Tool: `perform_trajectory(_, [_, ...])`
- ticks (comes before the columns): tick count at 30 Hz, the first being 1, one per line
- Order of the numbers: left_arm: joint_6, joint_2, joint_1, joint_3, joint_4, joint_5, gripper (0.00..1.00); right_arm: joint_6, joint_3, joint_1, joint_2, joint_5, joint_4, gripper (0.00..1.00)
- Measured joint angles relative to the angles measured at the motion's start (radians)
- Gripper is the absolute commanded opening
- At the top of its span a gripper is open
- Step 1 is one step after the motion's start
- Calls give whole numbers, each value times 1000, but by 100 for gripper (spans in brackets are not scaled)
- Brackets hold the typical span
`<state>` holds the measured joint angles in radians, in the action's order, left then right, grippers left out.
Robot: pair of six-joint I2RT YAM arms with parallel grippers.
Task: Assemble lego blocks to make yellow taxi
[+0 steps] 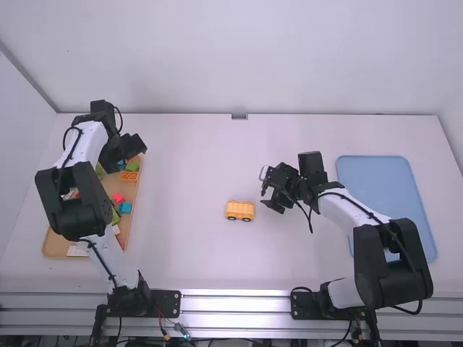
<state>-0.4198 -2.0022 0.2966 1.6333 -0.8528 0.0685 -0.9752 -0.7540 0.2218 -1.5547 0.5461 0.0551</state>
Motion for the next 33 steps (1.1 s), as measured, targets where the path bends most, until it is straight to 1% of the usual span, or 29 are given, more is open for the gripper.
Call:
perform_trajectory(2, [-17,0,0,-6,30,6,99,4,0,0,0,0,0,99])
perform_trajectory(4, [-50,0,0,-13,23,-3,99,3,0,0,0,0,0,98])
perform_trajectory(6, [-119,0,0,-27,0,-57,98,4,0,0,0,1,-2,99])
perform_trajectory(8, [-147,0,0,-35,-4,-84,99,2,0,0,0,0,-3,99])
perform_trajectory(11, [-201,0,0,-59,-2,-131,94,-7,0,0,0,0,-3,99])
perform_trajectory(13, [-231,0,0,-77,2,-152,93,-12,0,0,0,0,-7,98])
perform_trajectory(14, [-245,0,0,-87,3,-160,91,-16,0,0,0,-1,-11,99])
perform_trajectory(15, [-256,0,0,-99,10,-170,86,-19,0,0,0,0,-14,99])
perform_trajectory(17, [-265,0,0,-111,21,-176,85,-20,0,0,0,-2,-14,99])
perform_trajectory(19, [-276,0,0,-135,57,-178,80,-21,0,0,0,-3,-14,99])
perform_trajectory(21, [-282,0,0,-148,77,-178,78,-22,0,0,0,-3,-14,99])
perform_trajectory(28, [-315,0,0,-196,134,-179,79,-21,0,0,0,-3,-14,99])
perform_trajectory(33, [-323,0,0,-206,132,-178,80,-20,0,0,0,-3,-14,99])
